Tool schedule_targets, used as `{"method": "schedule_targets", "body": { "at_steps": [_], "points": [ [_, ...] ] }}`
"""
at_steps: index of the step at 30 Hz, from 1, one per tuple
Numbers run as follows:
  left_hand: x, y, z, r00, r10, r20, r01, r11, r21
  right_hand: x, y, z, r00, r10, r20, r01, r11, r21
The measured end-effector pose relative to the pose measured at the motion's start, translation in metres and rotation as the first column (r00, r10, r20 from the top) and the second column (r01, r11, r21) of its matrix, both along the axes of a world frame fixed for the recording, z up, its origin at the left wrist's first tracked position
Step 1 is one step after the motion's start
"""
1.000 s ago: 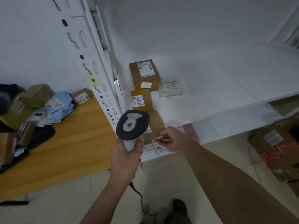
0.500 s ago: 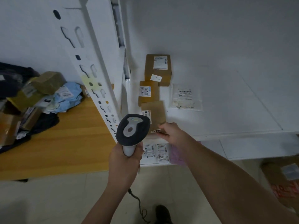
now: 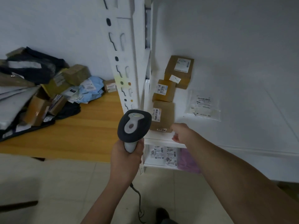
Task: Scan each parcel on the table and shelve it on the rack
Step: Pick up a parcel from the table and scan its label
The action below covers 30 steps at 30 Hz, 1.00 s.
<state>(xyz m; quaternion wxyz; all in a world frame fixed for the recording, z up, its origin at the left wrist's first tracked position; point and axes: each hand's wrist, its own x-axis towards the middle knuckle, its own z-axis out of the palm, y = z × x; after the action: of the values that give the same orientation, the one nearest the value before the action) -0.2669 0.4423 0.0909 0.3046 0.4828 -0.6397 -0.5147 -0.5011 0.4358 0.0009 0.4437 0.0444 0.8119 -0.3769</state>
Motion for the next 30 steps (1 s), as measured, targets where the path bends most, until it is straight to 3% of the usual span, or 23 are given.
{"method": "schedule_targets", "body": {
  "at_steps": [5,9,13,15,19,23,30],
  "points": [
    [0.047,-0.024,0.005,0.999,-0.006,-0.039,0.006,1.000,-0.008,0.031,-0.004,-0.005,0.991,-0.011,-0.133,0.010,1.000,-0.014],
    [0.101,-0.054,0.006,0.997,-0.065,-0.044,0.065,0.998,-0.018,0.065,-0.001,-0.022,0.909,0.170,-0.379,-0.075,0.964,0.253],
    [0.175,-0.097,0.009,0.997,-0.076,-0.028,0.075,0.997,-0.035,0.140,-0.009,-0.003,0.861,0.477,-0.177,-0.359,0.816,0.453],
    [0.211,-0.122,0.012,0.999,-0.038,-0.017,0.037,0.997,-0.065,0.184,-0.031,0.009,0.827,0.555,-0.094,-0.469,0.771,0.430],
    [0.266,-0.166,0.023,0.998,0.049,-0.036,-0.052,0.996,-0.070,0.246,-0.093,0.008,0.877,0.469,-0.100,-0.412,0.844,0.344],
    [0.298,-0.204,0.027,0.992,0.120,-0.045,-0.122,0.991,-0.056,0.279,-0.172,0.009,0.813,0.544,-0.208,-0.508,0.837,0.205],
    [0.317,-0.278,0.012,0.972,0.235,0.014,-0.234,0.971,-0.037,0.307,-0.298,-0.003,0.637,0.691,-0.342,-0.642,0.721,0.261]
  ]
}}
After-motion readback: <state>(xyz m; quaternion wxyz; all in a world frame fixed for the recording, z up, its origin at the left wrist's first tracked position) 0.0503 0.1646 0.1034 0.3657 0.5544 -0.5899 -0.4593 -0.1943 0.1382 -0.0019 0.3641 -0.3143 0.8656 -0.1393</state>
